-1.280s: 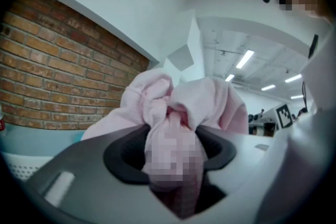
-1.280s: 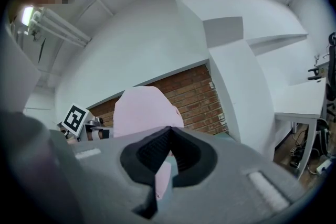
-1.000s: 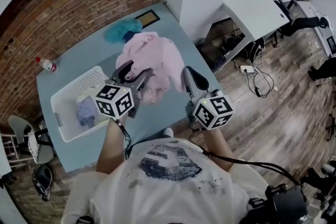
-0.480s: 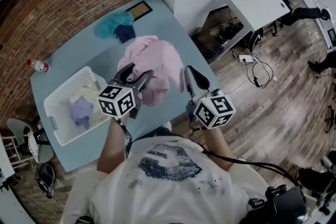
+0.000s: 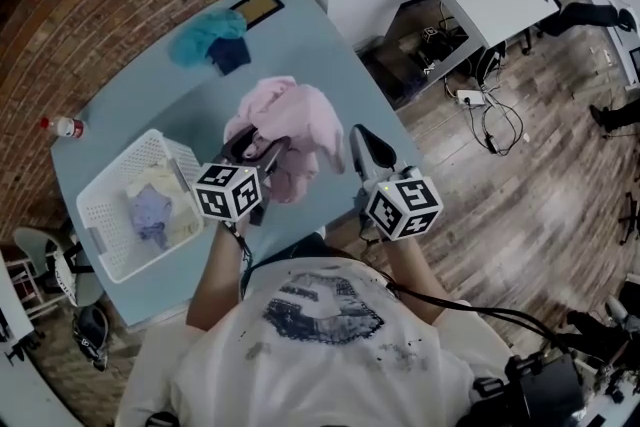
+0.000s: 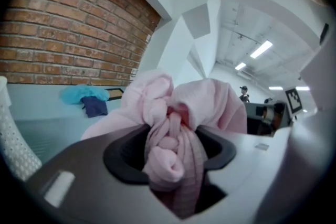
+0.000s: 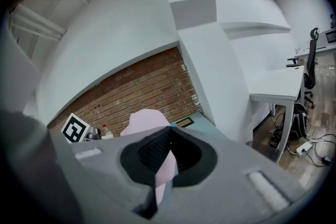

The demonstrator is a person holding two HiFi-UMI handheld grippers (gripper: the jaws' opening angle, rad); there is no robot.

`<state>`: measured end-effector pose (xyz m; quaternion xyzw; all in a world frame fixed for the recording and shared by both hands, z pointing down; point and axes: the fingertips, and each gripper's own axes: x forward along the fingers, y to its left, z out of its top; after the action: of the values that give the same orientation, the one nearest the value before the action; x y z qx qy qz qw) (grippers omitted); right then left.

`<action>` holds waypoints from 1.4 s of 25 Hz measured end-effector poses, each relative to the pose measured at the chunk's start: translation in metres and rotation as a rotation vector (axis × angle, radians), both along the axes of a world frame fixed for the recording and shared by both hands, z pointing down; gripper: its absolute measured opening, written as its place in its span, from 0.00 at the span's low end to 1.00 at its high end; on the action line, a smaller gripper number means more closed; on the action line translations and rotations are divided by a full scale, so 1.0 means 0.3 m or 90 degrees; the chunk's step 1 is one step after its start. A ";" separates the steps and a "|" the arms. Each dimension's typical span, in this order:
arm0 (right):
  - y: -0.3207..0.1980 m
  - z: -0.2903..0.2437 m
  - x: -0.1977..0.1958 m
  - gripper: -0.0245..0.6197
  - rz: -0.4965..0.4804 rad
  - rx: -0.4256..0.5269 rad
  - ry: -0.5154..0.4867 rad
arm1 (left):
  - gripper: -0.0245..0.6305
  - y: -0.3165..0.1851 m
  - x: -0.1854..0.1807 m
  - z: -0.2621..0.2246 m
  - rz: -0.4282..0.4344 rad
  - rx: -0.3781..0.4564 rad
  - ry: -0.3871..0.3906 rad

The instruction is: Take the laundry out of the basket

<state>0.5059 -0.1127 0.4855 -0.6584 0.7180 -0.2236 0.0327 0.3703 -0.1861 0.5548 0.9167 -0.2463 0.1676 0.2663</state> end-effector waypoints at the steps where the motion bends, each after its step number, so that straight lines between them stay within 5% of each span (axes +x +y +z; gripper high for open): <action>1: -0.004 0.014 0.004 0.04 0.000 -0.005 -0.001 | 0.41 -0.002 0.002 0.022 -0.002 -0.006 -0.004; 20: 0.023 0.205 0.052 0.03 0.010 -0.085 -0.023 | 0.43 -0.019 0.054 0.413 0.015 -0.067 -0.149; 35: 0.064 0.196 0.041 0.03 0.010 -0.074 -0.027 | 0.52 -0.008 0.055 0.399 0.006 -0.043 -0.120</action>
<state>0.5182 -0.0935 0.5444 -0.6599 0.6979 -0.2781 0.0112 0.3868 -0.1884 0.6744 0.8886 -0.2601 0.2624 0.2718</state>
